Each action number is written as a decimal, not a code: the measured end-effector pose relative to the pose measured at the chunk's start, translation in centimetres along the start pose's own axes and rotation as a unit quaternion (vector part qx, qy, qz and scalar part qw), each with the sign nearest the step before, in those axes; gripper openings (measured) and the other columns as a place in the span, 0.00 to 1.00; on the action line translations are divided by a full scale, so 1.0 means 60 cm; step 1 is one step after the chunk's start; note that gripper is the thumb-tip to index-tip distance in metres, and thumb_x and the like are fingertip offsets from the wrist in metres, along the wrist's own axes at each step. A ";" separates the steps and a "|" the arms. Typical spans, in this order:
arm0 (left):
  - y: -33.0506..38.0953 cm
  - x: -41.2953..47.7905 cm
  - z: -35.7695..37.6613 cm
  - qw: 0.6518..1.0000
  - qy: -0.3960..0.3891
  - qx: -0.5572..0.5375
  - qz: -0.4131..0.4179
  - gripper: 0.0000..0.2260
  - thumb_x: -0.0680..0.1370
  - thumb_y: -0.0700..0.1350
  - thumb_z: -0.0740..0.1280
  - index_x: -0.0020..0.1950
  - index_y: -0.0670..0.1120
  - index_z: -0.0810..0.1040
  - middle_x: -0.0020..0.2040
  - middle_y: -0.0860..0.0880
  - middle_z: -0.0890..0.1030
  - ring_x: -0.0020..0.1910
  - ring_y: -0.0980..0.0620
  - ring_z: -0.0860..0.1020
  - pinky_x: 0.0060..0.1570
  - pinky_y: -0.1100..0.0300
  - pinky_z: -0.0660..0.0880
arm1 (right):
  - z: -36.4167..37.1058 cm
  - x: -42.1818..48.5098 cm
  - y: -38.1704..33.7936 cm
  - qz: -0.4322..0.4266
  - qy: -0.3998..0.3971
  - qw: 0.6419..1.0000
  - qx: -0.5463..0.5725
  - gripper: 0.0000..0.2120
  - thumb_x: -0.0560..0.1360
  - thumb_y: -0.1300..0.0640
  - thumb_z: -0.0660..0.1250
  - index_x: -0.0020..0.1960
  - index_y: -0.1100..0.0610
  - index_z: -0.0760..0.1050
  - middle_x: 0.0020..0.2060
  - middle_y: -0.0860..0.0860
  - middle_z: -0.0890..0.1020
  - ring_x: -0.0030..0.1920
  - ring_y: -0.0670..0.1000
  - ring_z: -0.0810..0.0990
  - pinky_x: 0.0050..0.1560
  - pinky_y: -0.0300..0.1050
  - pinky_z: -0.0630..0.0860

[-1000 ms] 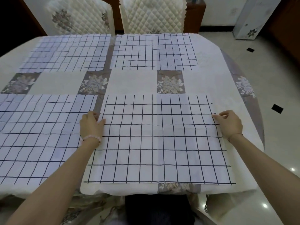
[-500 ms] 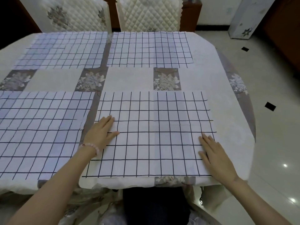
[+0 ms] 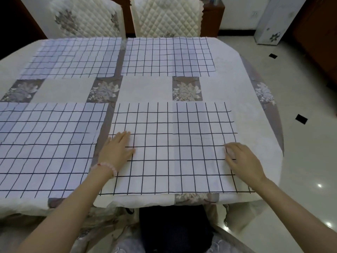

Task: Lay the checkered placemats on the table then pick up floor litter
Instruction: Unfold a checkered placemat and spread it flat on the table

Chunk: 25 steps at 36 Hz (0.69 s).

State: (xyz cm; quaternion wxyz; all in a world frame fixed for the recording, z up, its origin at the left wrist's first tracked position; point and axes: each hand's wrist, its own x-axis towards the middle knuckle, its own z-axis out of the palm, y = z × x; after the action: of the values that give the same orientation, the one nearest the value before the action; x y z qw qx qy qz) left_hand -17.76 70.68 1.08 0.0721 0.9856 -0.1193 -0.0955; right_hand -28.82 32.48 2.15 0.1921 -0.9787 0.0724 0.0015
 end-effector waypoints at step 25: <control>-0.015 -0.246 0.029 0.987 -0.088 -0.013 0.134 0.31 0.79 0.58 0.38 0.71 0.47 0.69 0.73 0.47 0.67 0.72 0.44 0.67 0.68 0.48 0.67 | 0.008 0.121 -0.032 0.018 -0.159 0.984 -0.085 0.23 0.81 0.56 0.51 0.76 0.53 0.55 0.77 0.52 0.55 0.76 0.54 0.54 0.72 0.55 0.59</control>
State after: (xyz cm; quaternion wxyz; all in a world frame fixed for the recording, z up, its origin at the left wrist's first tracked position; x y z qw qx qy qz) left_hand -31.98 75.01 1.77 0.0858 0.9475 -0.2550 -0.1726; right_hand -21.36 33.42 2.19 0.1177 -0.9773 0.0579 0.1662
